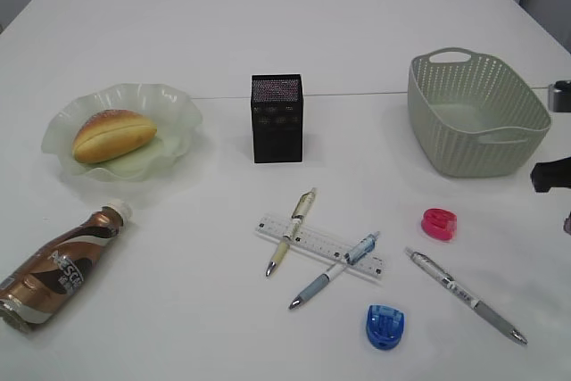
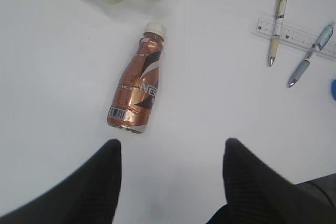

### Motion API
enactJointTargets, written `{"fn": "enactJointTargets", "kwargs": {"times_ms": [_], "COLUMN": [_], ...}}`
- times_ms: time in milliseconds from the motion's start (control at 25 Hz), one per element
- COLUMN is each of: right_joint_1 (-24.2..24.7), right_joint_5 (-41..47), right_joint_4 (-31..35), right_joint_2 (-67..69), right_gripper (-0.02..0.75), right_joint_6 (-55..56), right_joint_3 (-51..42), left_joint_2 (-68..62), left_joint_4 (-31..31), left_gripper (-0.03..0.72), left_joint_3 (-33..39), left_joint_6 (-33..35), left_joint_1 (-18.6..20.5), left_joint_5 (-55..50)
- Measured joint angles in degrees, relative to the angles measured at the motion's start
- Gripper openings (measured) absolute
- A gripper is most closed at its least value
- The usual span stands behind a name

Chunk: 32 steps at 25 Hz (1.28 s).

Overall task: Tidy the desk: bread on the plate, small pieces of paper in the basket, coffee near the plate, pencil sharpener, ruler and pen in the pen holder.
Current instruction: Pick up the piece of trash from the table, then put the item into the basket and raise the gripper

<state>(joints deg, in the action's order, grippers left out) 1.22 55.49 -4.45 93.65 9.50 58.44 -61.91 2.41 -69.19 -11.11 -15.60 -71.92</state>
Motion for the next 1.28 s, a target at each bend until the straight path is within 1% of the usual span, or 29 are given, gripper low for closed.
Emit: {"fn": "enactJointTargets", "kwargs": {"times_ms": [120, 240, 440, 560, 720, 960, 1120, 1280], "right_joint_1": [0.0, 0.0, 0.0, 0.0, 0.0, 0.0, 0.0, 0.0], "right_joint_5": [1.0, 2.2, 4.5, 5.8, 6.8, 6.7, 6.0, 5.0], "right_joint_4": [0.0, 0.0, 0.0, -0.1, -0.2, -0.2, -0.3, -0.3], "right_joint_2": [-3.7, -4.8, -4.9, -4.7, -1.9, 3.8, 8.9, 13.7], "right_gripper": [0.013, 0.013, 0.013, 0.013, 0.013, 0.013, 0.013, 0.013], "right_joint_6": [0.0, 0.0, 0.0, -0.1, -1.0, -2.2, -4.0, -7.5], "right_joint_3": [0.9, 3.9, 12.1, 18.8, 27.1, 36.6, 41.2, 43.5], "left_joint_2": [0.0, 0.0, 0.0, 0.0, 0.0, 0.0, 0.0, 0.0], "left_joint_4": [0.0, 0.0, 0.0, 0.0, 0.0, 0.0, 0.0, 0.0], "left_gripper": [0.444, 0.444, 0.442, 0.442, 0.441, 0.43, 0.428, 0.427], "left_joint_3": [0.0, 0.0, 0.0, 0.0, 0.0, 0.0, 0.0, 0.0], "left_joint_6": [0.0, 0.0, 0.0, 0.0, 0.0, 0.0, 0.0, 0.0], "left_joint_1": [0.0, 0.0, 0.0, 0.0, 0.0, 0.0, 0.0, 0.0], "left_joint_5": [0.0, 0.0, 0.0, 0.0, 0.0, 0.0, 0.0, 0.0]}}
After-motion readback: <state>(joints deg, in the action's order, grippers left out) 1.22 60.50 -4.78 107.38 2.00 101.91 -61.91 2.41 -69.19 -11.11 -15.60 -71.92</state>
